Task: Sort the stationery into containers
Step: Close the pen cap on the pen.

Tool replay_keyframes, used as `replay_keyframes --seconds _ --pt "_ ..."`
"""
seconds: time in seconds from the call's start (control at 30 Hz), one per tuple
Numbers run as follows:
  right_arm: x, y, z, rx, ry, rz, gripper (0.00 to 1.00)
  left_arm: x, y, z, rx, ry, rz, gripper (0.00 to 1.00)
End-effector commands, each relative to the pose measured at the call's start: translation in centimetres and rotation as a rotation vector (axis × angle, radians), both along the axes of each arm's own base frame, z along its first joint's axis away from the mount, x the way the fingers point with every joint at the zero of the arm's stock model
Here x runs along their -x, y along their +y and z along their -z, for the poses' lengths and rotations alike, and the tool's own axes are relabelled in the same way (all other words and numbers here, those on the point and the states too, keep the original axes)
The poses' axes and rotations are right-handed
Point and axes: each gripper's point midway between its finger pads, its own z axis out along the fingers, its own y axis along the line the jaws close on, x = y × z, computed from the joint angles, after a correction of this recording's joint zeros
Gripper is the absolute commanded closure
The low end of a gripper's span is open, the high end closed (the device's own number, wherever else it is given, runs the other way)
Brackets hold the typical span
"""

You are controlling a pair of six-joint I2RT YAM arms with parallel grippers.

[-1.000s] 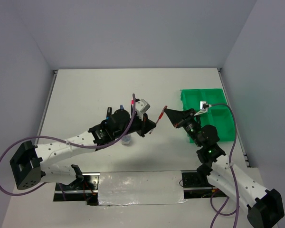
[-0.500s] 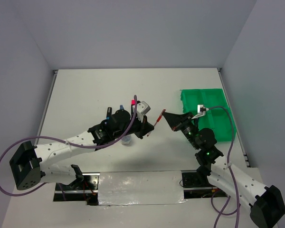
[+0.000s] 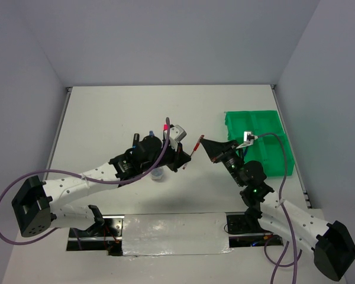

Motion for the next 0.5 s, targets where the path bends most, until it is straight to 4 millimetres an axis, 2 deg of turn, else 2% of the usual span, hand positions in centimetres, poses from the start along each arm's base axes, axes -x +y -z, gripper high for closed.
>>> replay_keyframes --seconds 0.0,0.13,0.2,0.23,0.27,0.33,0.37,0.4,0.47 --pt "4.9 4.0 9.0 0.207 0.222 -0.299 1.0 -1.3 0.1 -20.8 0.537 -0.403 -0.043 1.0" --pt "4.8 3.7 7.6 0.219 0.171 -0.282 0.98 -1.4 -0.2 -19.4 0.488 -0.391 -0.026 1.0" --pt "4.6 3.4 6.3 0.232 0.145 -0.266 0.91 -1.3 -0.5 -17.6 0.451 -0.369 -0.014 1.0" --pt "4.7 3.1 5.2 0.23 0.109 -0.252 0.83 -1.3 -0.5 -16.9 0.437 -0.364 -0.011 1.0" --pt "4.6 2.8 5.3 0.248 0.118 -0.24 0.77 -1.3 -0.5 -16.1 0.425 -0.353 -0.011 1.0" --pt "4.1 2.0 3.2 0.249 0.08 -0.186 0.7 -1.2 -0.7 -14.0 0.394 -0.328 -0.004 1.0" --pt "3.9 1.6 3.3 0.267 0.092 -0.167 0.65 -1.2 -0.7 -13.3 0.382 -0.319 -0.004 1.0" --pt "3.6 1.3 1.9 0.259 0.074 -0.149 0.61 -1.3 -0.8 -12.3 0.366 -0.305 -0.004 1.0" --pt "3.4 0.8 0.5 0.263 0.051 -0.129 0.57 -1.5 -1.0 -11.1 0.349 -0.281 -0.009 1.0"
